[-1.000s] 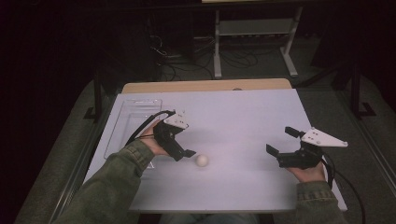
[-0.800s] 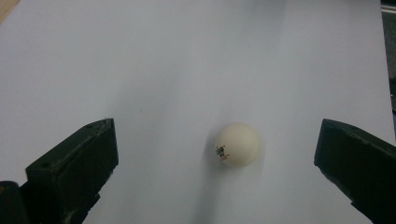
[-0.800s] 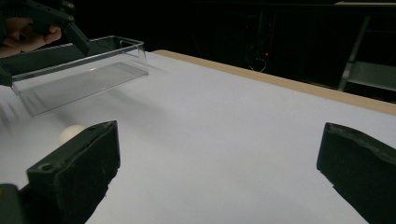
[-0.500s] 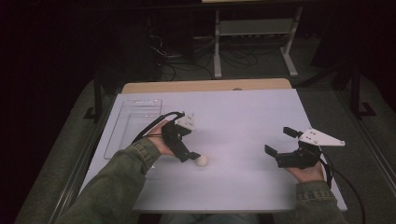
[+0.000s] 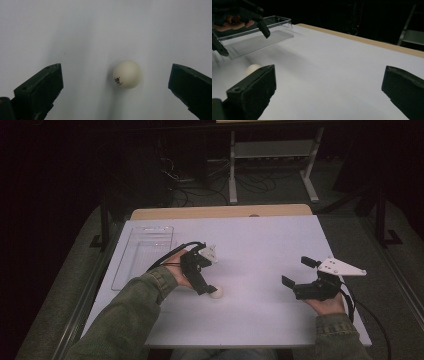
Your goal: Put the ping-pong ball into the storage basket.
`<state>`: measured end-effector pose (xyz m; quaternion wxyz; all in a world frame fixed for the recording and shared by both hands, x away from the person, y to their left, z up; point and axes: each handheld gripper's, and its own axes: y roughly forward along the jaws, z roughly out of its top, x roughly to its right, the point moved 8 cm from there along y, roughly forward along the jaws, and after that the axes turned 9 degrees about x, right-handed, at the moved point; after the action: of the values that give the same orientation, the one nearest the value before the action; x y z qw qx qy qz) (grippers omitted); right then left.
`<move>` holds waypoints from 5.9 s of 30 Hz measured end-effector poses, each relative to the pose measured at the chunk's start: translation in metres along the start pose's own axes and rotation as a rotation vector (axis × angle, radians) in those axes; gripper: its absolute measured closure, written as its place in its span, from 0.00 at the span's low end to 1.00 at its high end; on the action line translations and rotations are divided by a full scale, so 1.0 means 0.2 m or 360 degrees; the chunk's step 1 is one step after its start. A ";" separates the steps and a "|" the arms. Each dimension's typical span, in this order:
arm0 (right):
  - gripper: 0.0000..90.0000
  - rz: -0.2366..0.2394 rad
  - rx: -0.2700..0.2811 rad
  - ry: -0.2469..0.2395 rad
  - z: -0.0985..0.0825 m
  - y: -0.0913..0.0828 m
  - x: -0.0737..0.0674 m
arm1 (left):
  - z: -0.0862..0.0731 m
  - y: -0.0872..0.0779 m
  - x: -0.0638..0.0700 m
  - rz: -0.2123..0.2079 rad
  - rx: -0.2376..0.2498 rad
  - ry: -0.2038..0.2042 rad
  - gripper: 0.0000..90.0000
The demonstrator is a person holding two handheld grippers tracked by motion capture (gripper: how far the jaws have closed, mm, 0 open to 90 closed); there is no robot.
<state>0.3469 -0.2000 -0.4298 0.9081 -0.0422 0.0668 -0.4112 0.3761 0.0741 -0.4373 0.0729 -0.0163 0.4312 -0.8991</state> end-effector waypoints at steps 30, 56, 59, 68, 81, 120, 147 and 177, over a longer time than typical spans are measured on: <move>0.00 0.0001 0.0021 0.0007 0.01 -0.01 0.01 | -0.07 0.16 0.00 -0.0099 -0.0186 0.0044 0.00; 0.00 0.0006 0.0019 0.0013 0.01 -0.01 0.01 | -0.11 0.24 0.02 -0.0126 -0.0208 0.0056 0.00; 0.00 0.0008 0.0020 0.0012 0.01 -0.01 0.01 | -0.11 0.23 0.02 -0.0122 -0.0198 0.0050 0.00; 0.00 0.0008 0.0016 0.0013 0.01 -0.01 0.01 | -0.09 0.23 0.04 -0.0118 -0.0171 0.0055 0.00; 0.00 0.0016 0.0019 0.0011 0.01 0.00 0.00 | -0.10 0.23 0.05 -0.0164 -0.0180 0.0048 0.07; 0.00 0.0015 0.0022 0.0018 0.01 -0.01 0.01 | -0.12 0.23 0.07 -0.0181 -0.0242 0.0104 0.54; 0.00 0.0018 0.0005 0.0005 0.00 0.00 0.00 | -0.06 0.15 0.10 -0.0248 -0.0226 0.0113 0.57; 0.00 0.0024 0.0008 0.0020 0.01 -0.01 -0.01 | 0.09 -0.12 0.09 -0.0162 -0.0230 0.0167 0.57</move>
<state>0.3438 -0.2002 -0.4278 0.9108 -0.0367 0.0718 -0.4048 0.3576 0.0729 -0.4079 0.0030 0.0038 0.4967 -0.8679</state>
